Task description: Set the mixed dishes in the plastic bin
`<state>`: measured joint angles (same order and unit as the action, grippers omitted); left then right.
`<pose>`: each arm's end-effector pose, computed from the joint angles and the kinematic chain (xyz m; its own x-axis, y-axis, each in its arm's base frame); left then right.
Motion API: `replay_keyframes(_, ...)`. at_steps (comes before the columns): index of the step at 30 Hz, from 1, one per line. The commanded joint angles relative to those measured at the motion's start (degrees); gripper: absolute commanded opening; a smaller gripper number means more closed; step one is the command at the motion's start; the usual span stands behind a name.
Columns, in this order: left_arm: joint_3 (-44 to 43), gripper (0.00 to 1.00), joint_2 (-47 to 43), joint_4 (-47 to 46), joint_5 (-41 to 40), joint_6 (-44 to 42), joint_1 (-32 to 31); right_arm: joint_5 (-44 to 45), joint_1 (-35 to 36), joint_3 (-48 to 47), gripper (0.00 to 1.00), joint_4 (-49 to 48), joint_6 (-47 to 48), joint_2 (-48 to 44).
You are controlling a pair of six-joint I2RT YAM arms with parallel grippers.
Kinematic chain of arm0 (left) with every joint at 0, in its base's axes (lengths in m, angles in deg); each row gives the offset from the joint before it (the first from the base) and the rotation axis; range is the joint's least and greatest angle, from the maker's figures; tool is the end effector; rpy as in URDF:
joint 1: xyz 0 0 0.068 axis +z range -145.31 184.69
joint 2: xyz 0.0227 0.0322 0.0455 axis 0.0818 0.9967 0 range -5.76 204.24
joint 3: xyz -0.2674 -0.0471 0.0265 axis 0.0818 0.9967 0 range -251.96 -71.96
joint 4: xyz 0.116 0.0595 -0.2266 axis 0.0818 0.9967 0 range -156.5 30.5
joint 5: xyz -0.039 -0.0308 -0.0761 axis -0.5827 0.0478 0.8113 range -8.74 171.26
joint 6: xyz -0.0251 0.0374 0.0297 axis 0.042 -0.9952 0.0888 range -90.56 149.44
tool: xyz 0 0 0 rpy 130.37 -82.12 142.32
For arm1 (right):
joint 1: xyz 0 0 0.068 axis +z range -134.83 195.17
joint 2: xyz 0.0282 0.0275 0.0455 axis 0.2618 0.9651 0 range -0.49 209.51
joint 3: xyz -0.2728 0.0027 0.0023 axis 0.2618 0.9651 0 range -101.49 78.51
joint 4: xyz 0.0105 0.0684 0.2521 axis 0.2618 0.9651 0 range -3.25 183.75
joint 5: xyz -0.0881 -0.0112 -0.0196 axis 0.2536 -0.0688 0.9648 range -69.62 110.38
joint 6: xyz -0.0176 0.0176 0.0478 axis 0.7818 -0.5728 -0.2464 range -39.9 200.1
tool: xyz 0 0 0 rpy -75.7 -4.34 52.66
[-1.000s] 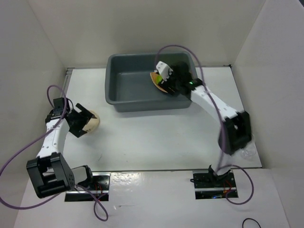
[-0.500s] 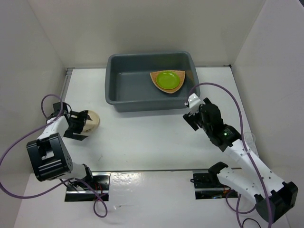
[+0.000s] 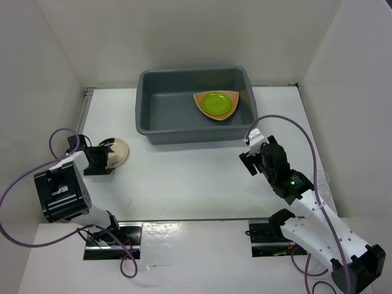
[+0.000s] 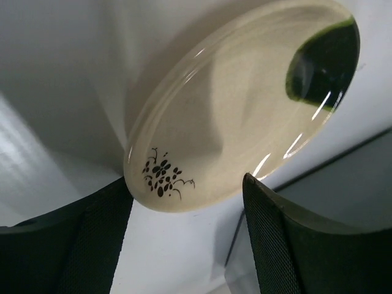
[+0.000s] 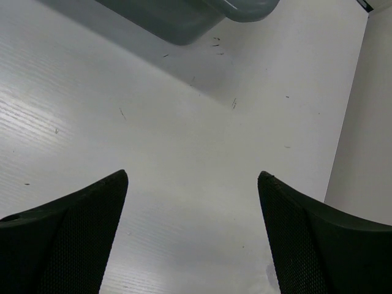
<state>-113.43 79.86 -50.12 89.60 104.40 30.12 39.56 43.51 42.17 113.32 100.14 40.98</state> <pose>0.2471 0.1118 0.1540 0.1440 -0.9896 -0.0057 -0.8528 -0.1212 -0.5079 0.1493 0.0671 0.2696 -0.3655 -0.5646 -0.7400 -0.3485 0.8202 -0.4537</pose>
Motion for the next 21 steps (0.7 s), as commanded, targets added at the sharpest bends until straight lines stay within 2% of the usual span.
replay_keyframes(1, 2.9, 0.78, 5.1, -7.5, 1.5, 2.0, 0.2, 1.6, -0.1, -0.4, 0.91, -2.9, -1.7, -0.8)
replay_keyframes(4, 2.9, 0.58, 7.2, -9.4, 2.6, 2.0, 0.8, 1.6, -0.1, -0.4, 0.91, -2.9, -1.7, -0.8)
replay_keyframes(5, 2.9, 0.45, 7.8, -9.4, 3.2, 2.0, 0.8, 1.6, -0.1, -0.4, 0.91, -2.9, -1.7, -0.8)
replay_keyframes(6, 2.9, 0.26, 7.8, -10.0, 3.7, 2.0, 0.8, 1.6, -0.1, -0.4, 0.91, -2.9, -1.1, -0.8)
replay_keyframes(8, 2.3, 0.16, 8.5, -10.9, 4.9, 1.5, 1.3, 1.6, -0.1, -0.4, 0.91, -2.9, -1.1, -0.8)
replay_keyframes(9, 1.2, 0.05, 9.1, -10.9, 5.5, 1.5, 1.8, 2.1, -0.1, -0.4, 0.91, -2.9, -1.1, -0.8)
replay_keyframes(10, 0.3, 0.00, 9.1, -9.1, 5.5, 0.1, 1.8, 2.1, -0.1, -0.4, 0.91, -2.9, -1.1, -0.8)
replay_keyframes(13, -4.1, 0.00, 7.0, -4.3, 2.7, -0.4, 3.1, 2.1, -0.1, 0.1, 0.91, -2.9, -1.1, -0.8)
replay_keyframes(17, -11.8, 0.00, -0.4, -0.7, 0.0, 0.0, 3.7, 2.1, -0.1, 0.1, 0.91, -2.9, -1.1, -0.8)
replay_keyframes(21, -22.8, 0.00, -1.6, -5.7, 2.1, 1.4, 0.2, 2.1, -0.1, 0.1, 0.91, -2.9, -1.1, -0.8)
